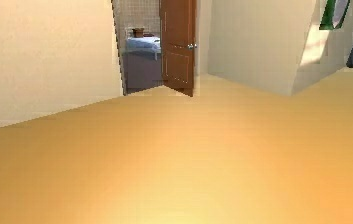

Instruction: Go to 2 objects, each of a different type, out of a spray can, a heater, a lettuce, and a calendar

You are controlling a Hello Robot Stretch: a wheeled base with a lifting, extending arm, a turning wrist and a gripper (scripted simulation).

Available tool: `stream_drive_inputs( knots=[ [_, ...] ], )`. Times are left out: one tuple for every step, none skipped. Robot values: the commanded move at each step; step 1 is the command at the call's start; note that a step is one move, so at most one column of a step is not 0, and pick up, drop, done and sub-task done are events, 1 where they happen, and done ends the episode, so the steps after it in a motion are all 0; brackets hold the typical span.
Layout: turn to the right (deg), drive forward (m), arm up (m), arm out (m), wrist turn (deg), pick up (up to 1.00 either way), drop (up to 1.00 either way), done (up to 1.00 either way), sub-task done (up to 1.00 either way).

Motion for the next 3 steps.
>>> stream_drive_inputs(
  knots=[
    [45.0, 0.0, 0.0, 0.0, 0.0, 0.0, 0.0, 0.0, 0.0],
    [45.0, 0.0, 0.0, 0.0, 0.0, 0.0, 0.0, 0.0, 0.0],
    [9.0, 0.0, 0.0, 0.0, 0.0, 0.0, 0.0, 0.0, 0.0]
  ],
)
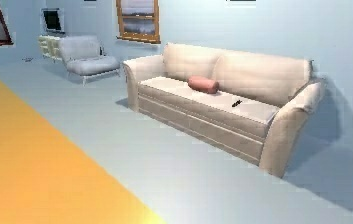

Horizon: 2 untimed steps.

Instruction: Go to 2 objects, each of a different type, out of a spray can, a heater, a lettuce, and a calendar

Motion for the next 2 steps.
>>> stream_drive_inputs(
  knots=[
    [0.0, 0.05, 0.0, 0.0, 0.0, 0.0, 0.0, 0.0, 0.0],
    [-45.0, 0.0, 0.0, 0.0, 0.0, 0.0, 0.0, 0.0, 0.0]
  ],
)
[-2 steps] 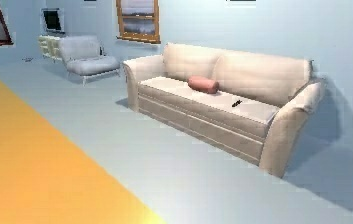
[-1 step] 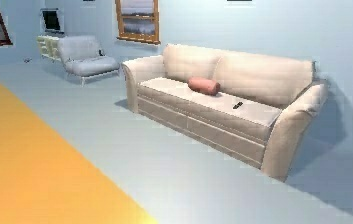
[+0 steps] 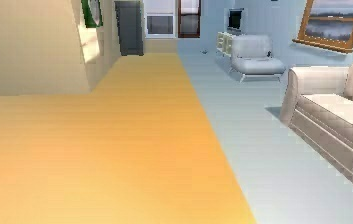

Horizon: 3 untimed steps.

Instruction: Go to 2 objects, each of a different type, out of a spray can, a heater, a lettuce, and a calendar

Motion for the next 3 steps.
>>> stream_drive_inputs(
  knots=[
    [-27.0, 0.0, 0.0, 0.0, 0.0, 0.0, 0.0, 0.0, 0.0],
    [0.0, 0.1, 0.0, 0.0, 0.0, 0.0, 0.0, 0.0, 0.0],
    [-45.0, 0.0, 0.0, 0.0, 0.0, 0.0, 0.0, 0.0, 0.0]
  ],
)
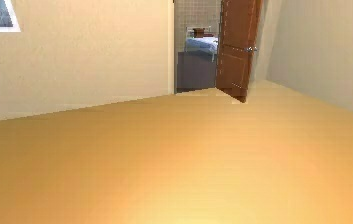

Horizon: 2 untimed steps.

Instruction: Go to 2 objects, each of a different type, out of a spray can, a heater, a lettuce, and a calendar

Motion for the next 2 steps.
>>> stream_drive_inputs(
  knots=[
    [-21.0, 0.0, 0.0, 0.0, 0.0, 0.0, 0.0, 0.0, 0.0],
    [0.0, 0.65, 0.0, 0.0, 0.0, 0.0, 0.0, 0.0, 0.0]
  ],
)
